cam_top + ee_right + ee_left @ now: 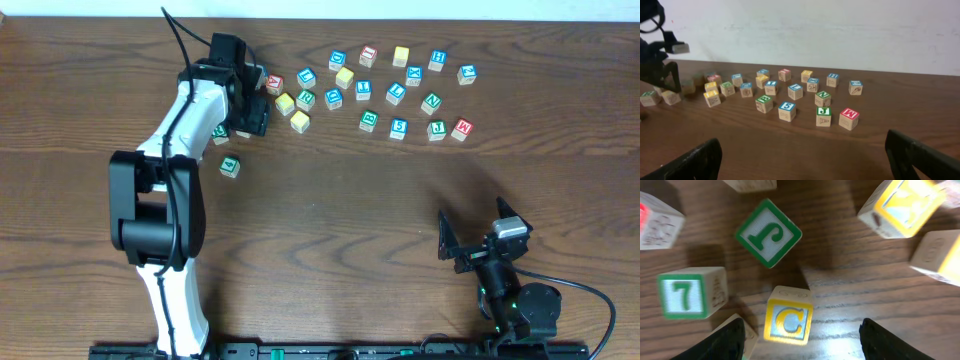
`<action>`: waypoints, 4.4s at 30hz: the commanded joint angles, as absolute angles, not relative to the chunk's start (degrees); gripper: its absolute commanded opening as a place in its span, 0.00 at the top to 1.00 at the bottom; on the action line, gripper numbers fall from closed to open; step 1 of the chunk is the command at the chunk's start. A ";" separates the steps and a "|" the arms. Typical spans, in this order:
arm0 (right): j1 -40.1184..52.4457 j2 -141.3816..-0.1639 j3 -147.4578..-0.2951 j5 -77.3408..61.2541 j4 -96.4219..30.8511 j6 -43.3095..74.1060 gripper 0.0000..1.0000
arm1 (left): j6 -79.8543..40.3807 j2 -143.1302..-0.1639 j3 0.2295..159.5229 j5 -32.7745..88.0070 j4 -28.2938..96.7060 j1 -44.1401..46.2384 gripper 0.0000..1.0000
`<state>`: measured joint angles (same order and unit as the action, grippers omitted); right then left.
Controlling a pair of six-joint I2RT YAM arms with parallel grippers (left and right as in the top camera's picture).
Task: Spell out CORL
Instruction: 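Reach the left gripper forward to the yellow C block and grasp it, then carry the C block right and lower it onto the open table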
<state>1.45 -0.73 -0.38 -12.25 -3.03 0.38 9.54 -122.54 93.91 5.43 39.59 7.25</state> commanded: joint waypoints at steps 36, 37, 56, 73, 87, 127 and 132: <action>1.19 -0.38 -0.32 -12.80 -3.22 0.58 0.01 | 1.19 -123.92 94.85 3.36 40.82 7.20 0.75; 1.19 -0.38 -0.32 -12.80 -3.22 0.58 0.01 | 1.17 -123.44 94.85 3.38 41.34 7.22 0.75; 1.19 -0.38 -0.32 -12.80 -3.22 0.58 0.01 | -14.24 -112.09 93.25 4.01 58.46 18.15 0.81; 1.19 -0.38 -0.32 -12.80 -3.22 0.58 0.01 | -23.55 -112.09 80.44 3.99 41.41 23.03 0.81; 1.19 -0.38 -0.32 -12.80 -3.22 0.58 0.01 | -22.02 -112.25 79.40 3.05 38.20 23.22 0.81; 1.19 -0.38 -0.32 -12.80 -3.22 0.58 0.01 | -19.16 -114.63 76.07 2.96 35.44 23.22 0.75; 1.19 -0.38 -0.32 -12.80 -3.22 0.58 0.01 | -19.18 -114.78 76.07 2.96 35.44 23.22 0.69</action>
<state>1.45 -0.73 -0.38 -12.25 -3.01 0.38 -19.53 -113.75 76.51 3.90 35.35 23.09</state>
